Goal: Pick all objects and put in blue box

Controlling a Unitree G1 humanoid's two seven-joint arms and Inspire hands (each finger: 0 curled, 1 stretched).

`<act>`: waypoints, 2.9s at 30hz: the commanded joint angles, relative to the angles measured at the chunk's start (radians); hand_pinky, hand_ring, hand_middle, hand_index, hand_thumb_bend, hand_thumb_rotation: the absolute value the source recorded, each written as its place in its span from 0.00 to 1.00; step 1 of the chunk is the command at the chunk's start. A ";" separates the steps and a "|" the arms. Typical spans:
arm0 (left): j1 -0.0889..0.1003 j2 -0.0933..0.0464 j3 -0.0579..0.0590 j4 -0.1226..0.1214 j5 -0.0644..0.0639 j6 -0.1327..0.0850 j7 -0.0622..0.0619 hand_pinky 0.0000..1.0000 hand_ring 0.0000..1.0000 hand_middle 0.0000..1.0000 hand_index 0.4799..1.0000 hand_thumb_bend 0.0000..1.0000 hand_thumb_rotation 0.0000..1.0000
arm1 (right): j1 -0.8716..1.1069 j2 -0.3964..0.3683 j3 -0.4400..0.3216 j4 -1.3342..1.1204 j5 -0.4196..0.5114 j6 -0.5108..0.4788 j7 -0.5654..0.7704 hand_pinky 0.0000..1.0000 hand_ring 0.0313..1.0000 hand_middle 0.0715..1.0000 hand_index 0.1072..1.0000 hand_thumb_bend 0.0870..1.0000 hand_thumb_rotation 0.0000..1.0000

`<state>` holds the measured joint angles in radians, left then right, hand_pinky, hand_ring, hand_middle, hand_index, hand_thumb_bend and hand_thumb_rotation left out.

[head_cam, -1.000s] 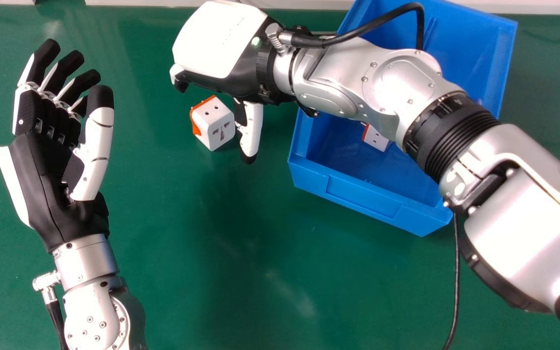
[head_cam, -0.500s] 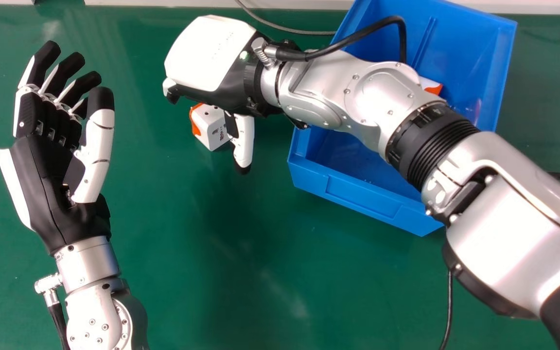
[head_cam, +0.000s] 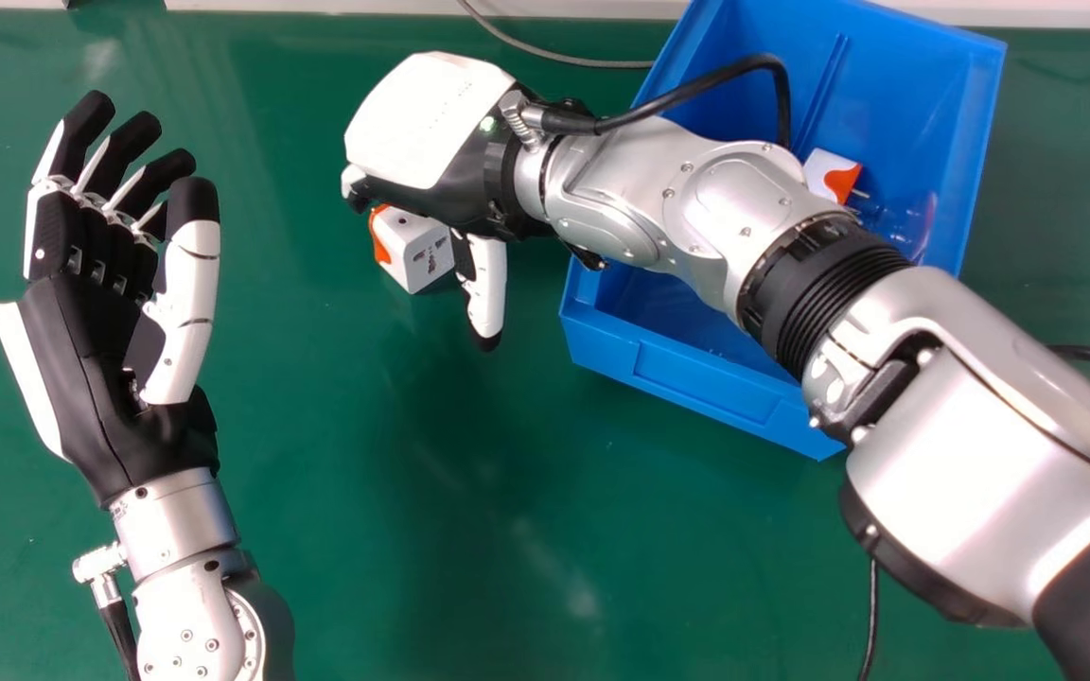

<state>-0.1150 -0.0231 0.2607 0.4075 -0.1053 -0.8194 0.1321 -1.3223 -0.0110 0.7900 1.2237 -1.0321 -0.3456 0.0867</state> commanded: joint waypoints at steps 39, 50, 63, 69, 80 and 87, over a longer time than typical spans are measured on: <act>0.042 -0.033 -0.008 -0.069 0.025 -0.020 0.020 0.64 0.70 0.76 0.60 0.63 0.39 | -0.086 0.042 0.026 0.065 0.043 0.041 0.005 0.75 0.82 0.83 0.79 0.87 0.32; 0.036 -0.033 -0.007 -0.065 0.031 -0.017 0.025 0.64 0.70 0.76 0.61 0.62 0.39 | -0.104 0.023 0.039 0.067 0.045 0.035 -0.024 0.66 0.80 0.83 0.78 0.87 0.37; 0.040 -0.045 -0.013 -0.058 0.036 -0.035 0.027 0.64 0.70 0.76 0.61 0.62 0.39 | -0.075 0.028 0.041 0.066 0.052 0.050 -0.033 0.70 0.81 0.82 0.78 0.87 0.37; 0.055 -0.059 -0.021 -0.067 0.035 -0.054 0.025 0.64 0.70 0.76 0.61 0.62 0.39 | -0.058 0.049 0.040 0.070 0.057 0.077 -0.022 0.72 0.83 0.84 0.83 0.88 0.36; 0.104 -0.088 -0.046 -0.108 0.034 -0.063 0.040 0.64 0.69 0.75 0.60 0.64 0.39 | -0.026 0.112 0.038 0.104 0.060 0.141 -0.043 0.68 0.82 0.87 0.91 0.89 0.34; 0.144 -0.108 -0.077 -0.141 0.065 -0.069 0.068 0.63 0.69 0.75 0.61 0.64 0.40 | -0.002 0.125 0.053 0.119 0.045 0.174 -0.055 0.69 0.85 0.91 0.95 0.90 0.31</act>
<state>0.0055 -0.0639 0.2013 0.2967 -0.0671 -0.8625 0.1893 -1.3183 0.1143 0.8394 1.3393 -0.9884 -0.1859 0.0535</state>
